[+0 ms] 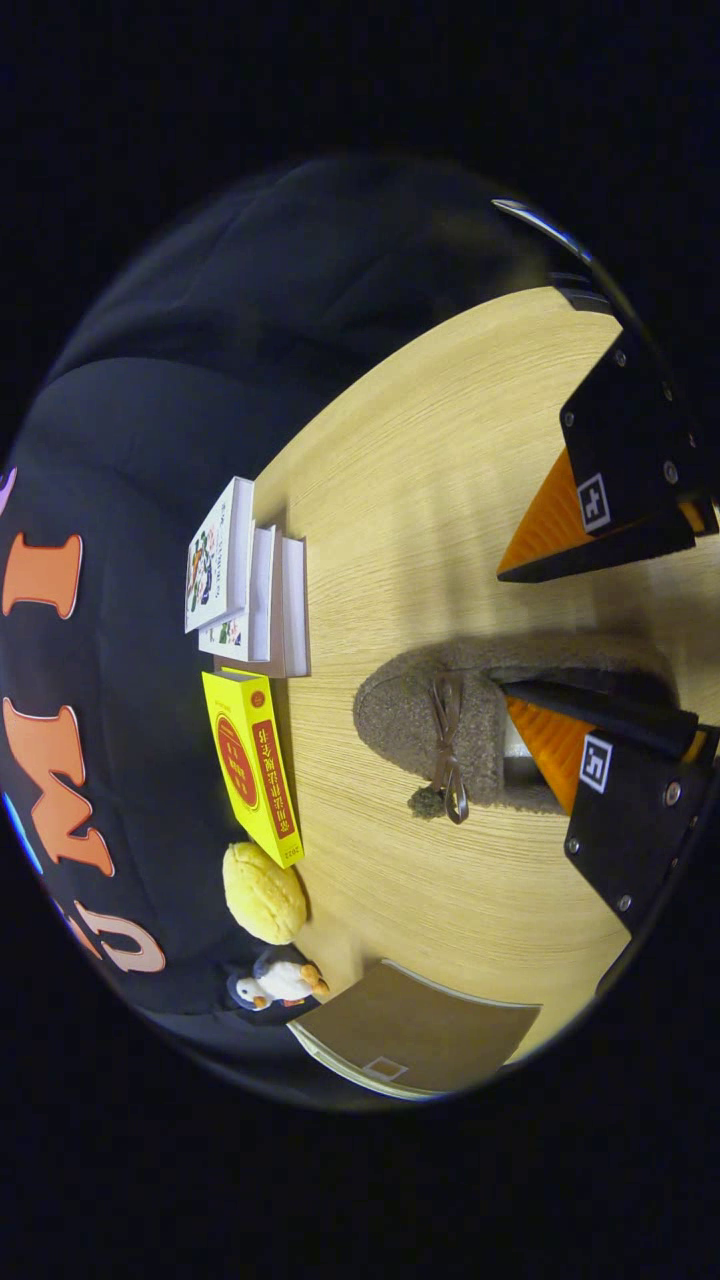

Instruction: Open the storage box then place both shoes into the box .Put the left shoe in first, then the right shoe, with the right side of both shoes facing outward in a uniform manner.

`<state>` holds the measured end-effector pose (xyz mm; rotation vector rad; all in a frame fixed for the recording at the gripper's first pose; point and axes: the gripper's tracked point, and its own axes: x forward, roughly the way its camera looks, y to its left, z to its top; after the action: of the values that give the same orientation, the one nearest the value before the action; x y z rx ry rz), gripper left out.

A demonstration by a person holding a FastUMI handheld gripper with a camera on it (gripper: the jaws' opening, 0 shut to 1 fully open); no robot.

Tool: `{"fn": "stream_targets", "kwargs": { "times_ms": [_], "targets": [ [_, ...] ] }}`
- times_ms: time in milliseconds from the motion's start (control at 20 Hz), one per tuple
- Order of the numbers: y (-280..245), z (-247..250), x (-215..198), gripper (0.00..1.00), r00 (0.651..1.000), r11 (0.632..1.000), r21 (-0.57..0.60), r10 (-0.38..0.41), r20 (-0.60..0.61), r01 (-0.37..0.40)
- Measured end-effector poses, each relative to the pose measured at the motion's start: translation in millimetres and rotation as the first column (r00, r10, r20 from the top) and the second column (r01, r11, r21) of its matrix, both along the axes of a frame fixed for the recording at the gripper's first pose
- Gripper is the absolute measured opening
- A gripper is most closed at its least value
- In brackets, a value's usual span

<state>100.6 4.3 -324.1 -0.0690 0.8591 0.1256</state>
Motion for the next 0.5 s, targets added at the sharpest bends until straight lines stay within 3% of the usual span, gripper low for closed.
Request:
{"fn": "stream_targets", "kwargs": {
  "times_ms": [200,250,350,500],
  "targets": [
    [8,-10,12,0.28,1.0,1.0,0.0,-0.003,-0.004,0.003],
    [6,-10,12,0.08,1.0,1.0,-0.009,-0.009,-0.001,0.009],
    [9,-5,10,0.02,0.999,0.999,-0.001,-0.035,-0.001,0.035],
    [10,13,4,0.01,0.997,0.997,-0.002,-0.077,0.02,0.077]
  ]
}}
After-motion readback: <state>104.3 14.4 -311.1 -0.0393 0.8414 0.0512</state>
